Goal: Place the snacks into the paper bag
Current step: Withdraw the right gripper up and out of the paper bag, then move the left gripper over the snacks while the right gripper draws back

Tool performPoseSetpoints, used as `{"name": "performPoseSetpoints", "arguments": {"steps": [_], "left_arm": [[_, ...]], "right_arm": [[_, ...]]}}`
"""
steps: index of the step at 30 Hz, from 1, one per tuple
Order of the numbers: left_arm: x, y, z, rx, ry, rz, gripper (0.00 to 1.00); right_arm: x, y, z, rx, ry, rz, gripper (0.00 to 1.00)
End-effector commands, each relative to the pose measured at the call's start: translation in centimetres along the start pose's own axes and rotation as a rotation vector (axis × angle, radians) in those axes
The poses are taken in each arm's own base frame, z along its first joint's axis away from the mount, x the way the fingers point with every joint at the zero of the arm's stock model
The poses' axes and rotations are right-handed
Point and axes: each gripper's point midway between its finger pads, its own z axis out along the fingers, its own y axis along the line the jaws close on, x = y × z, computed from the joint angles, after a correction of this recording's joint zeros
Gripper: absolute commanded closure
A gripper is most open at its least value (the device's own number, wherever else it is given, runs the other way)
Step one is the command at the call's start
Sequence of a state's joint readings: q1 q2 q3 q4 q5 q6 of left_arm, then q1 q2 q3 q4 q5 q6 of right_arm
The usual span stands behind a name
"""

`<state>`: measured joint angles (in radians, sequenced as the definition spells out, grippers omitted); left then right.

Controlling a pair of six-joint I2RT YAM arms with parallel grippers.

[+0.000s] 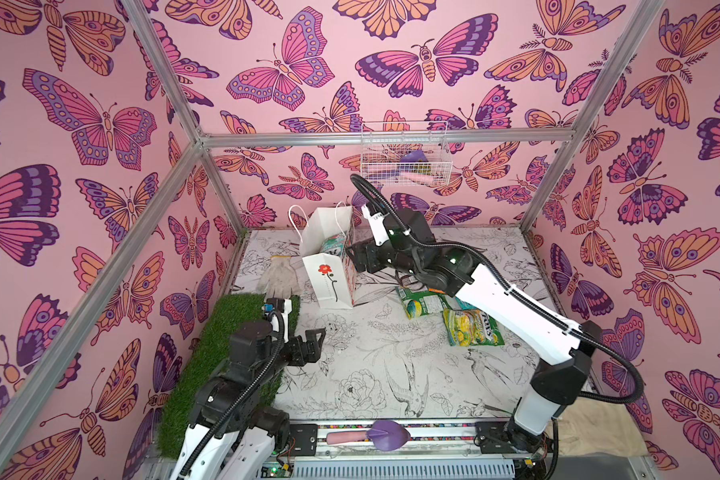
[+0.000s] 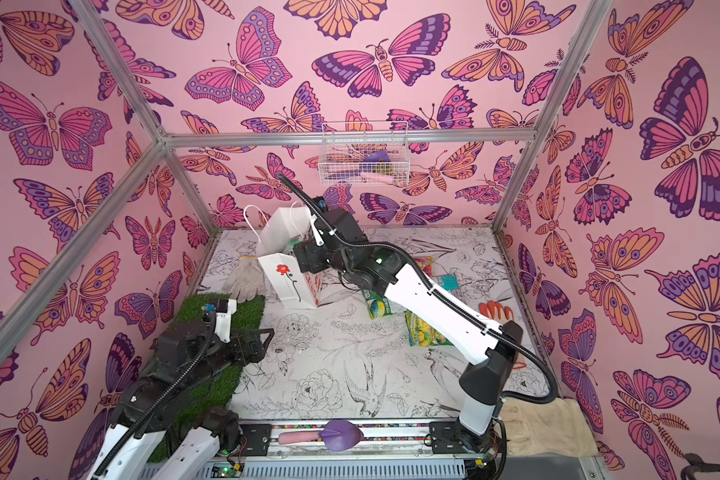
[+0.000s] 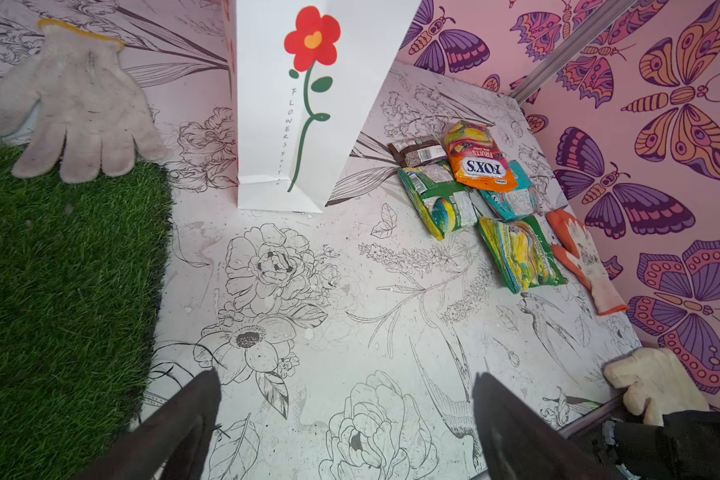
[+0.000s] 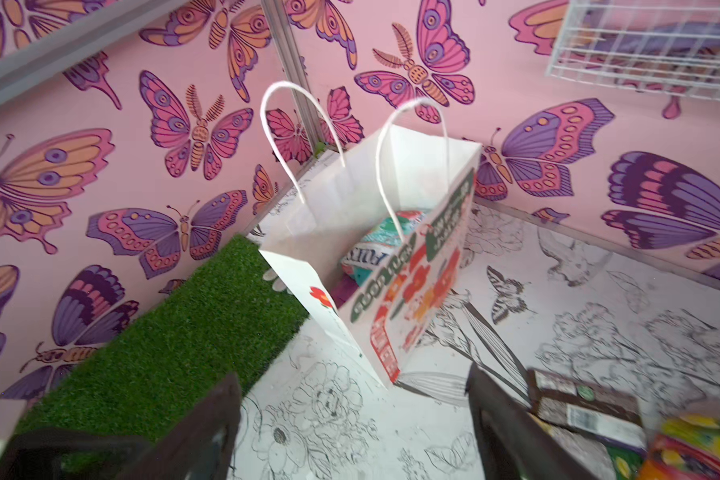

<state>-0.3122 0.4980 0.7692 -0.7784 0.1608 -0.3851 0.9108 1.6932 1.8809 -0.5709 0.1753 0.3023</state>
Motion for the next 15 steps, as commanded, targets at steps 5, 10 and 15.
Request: {"name": "performPoseSetpoints", "arguments": {"steps": [5, 10, 15], "left_arm": [[0.6, -1.7, 1.2, 0.053, 0.079, 0.008, 0.11], [0.8, -4.6, 2.6, 0.081, 0.130, 0.076, 0.13], [2.0, -8.1, 5.8, 0.089, 0.186, 0.155, 0.12]], "right_arm": [[3.6, -8.1, -5.8, 0.183, -0.045, 0.118, 0.00], [8.9, -13.9, -9.0, 0.294, -0.013, 0.225, 0.01], [12.9, -17.6, -12.2, 0.396, -0.007, 0.259, 0.01]]}}
